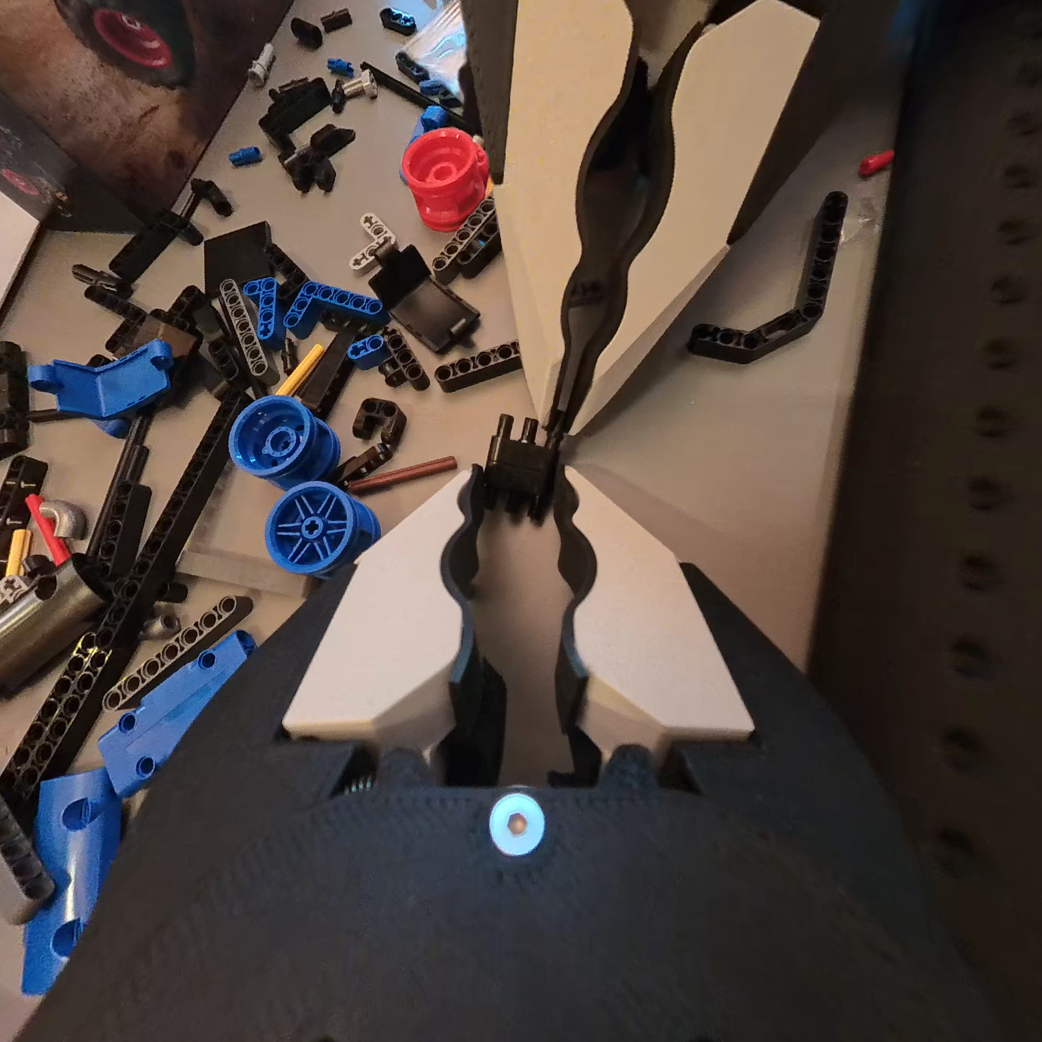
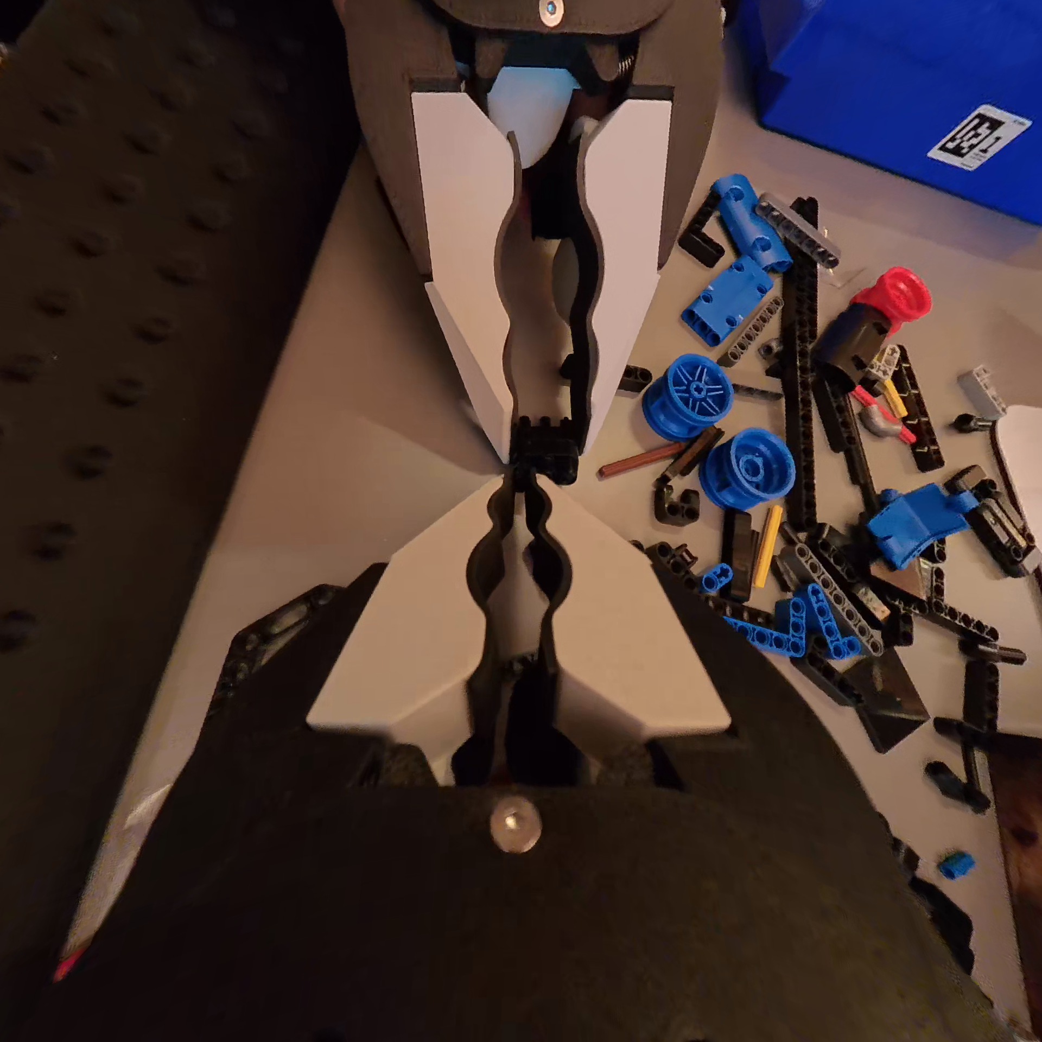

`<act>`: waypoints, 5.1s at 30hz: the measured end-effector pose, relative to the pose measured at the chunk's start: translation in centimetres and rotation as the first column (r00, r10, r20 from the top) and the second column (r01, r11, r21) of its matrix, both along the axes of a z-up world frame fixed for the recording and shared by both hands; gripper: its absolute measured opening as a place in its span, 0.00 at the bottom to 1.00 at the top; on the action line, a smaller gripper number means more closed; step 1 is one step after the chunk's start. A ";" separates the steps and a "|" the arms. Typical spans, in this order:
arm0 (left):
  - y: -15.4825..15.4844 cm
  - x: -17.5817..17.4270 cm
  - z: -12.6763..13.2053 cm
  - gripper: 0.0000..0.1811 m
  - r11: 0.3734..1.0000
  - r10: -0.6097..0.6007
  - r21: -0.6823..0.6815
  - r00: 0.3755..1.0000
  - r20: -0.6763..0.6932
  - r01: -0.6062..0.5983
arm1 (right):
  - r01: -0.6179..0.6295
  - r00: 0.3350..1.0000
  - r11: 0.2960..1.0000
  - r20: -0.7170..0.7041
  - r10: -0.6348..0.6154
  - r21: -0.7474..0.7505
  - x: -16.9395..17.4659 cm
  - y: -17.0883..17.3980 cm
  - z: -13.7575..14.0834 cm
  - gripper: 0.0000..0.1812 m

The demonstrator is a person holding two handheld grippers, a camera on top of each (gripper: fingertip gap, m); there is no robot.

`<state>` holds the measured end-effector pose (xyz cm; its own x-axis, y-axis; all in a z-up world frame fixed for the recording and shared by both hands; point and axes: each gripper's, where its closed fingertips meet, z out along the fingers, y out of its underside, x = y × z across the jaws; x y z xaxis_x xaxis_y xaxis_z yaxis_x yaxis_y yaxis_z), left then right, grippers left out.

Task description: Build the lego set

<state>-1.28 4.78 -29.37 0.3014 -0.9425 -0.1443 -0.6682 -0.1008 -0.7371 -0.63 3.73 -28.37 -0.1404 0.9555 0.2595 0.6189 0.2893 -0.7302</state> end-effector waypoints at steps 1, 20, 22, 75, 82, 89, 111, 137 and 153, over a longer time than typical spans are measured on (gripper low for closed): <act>0.0 0.0 0.0 0.13 1.000 0.000 -0.003 1.000 0.001 0.000 | -0.002 1.000 1.000 0.002 0.002 0.003 0.0 0.0 0.0 0.01; 0.1 0.0 -0.2 0.13 0.999 -0.004 0.033 1.000 -0.011 0.004 | 0.110 0.994 0.992 0.031 -0.108 -0.064 0.5 0.1 0.6 0.01; 0.1 0.0 -0.2 0.13 0.999 -0.003 0.036 1.000 -0.012 0.004 | 0.112 0.993 0.992 0.034 -0.111 -0.052 0.5 0.1 0.5 0.01; 4.0 -3.7 11.1 0.08 0.780 0.117 0.567 0.953 0.281 -0.263 | 0.282 0.870 0.947 -0.376 -0.319 -0.152 -3.5 4.4 10.3 0.03; 3.8 -3.7 11.6 0.06 0.786 0.105 0.556 0.945 0.311 -0.270 | 0.319 0.863 0.947 -0.404 -0.302 -0.026 -3.3 4.5 10.5 0.02; 3.8 -3.8 12.3 0.07 0.809 0.100 0.506 0.919 0.381 -0.298 | 0.368 0.851 0.922 -0.445 -0.281 0.123 -2.9 4.8 11.6 0.01; 2.8 -3.1 12.8 0.08 0.785 0.044 0.569 0.938 0.344 -0.245 | 0.340 0.872 0.906 -0.446 -0.203 0.252 -3.0 3.8 11.7 0.01; 2.9 -3.4 12.8 0.08 0.814 0.049 0.523 0.928 0.369 -0.251 | 0.362 0.865 0.909 -0.437 -0.246 0.205 -2.5 4.6 11.1 0.10; 3.1 -2.8 10.9 0.07 0.840 0.061 0.503 0.956 0.285 -0.203 | 0.327 0.893 0.913 -0.397 -0.214 0.243 -2.4 4.2 10.3 0.00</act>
<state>-4.10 7.91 -18.47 0.5101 -0.6957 -0.5058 -0.4643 0.2722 -0.8428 -2.99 7.90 -18.11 0.2675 0.8126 0.5178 0.4203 0.3852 -0.8216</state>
